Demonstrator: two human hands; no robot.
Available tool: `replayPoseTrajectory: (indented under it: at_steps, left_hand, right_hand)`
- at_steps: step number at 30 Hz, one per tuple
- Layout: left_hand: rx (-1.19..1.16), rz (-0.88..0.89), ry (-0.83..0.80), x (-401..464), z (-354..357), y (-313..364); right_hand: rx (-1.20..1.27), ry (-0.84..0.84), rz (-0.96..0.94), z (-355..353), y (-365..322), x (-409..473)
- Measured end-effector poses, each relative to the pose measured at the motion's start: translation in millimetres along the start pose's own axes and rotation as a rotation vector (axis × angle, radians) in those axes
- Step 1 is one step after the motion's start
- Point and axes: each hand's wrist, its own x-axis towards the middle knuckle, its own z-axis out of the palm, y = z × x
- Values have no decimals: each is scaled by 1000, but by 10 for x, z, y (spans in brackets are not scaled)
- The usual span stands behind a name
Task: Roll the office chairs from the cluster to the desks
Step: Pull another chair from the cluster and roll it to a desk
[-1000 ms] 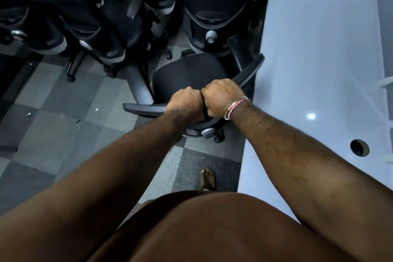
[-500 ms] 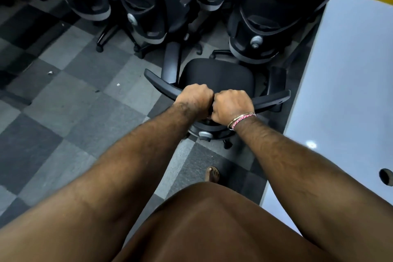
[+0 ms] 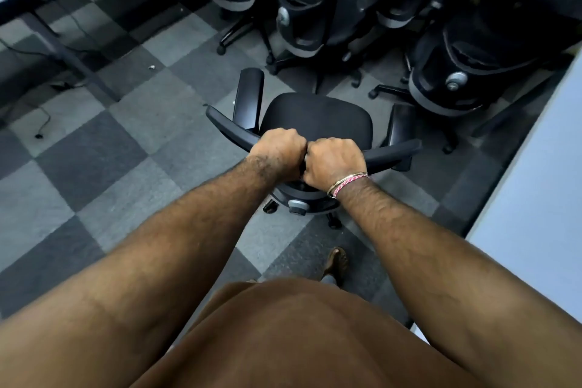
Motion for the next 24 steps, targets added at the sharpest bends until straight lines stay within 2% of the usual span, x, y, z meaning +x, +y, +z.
replayPoseTrajectory:
  at_steps: [11, 24]
  left_hand:
    - [-66, -259, -18, -1125, 520, -852]
    - [-169, -589, -48, -2041, 922, -1300]
  right_hand:
    - [11, 72, -269, -168, -1341, 146]
    - [12, 151, -614, -258, -2315, 316]
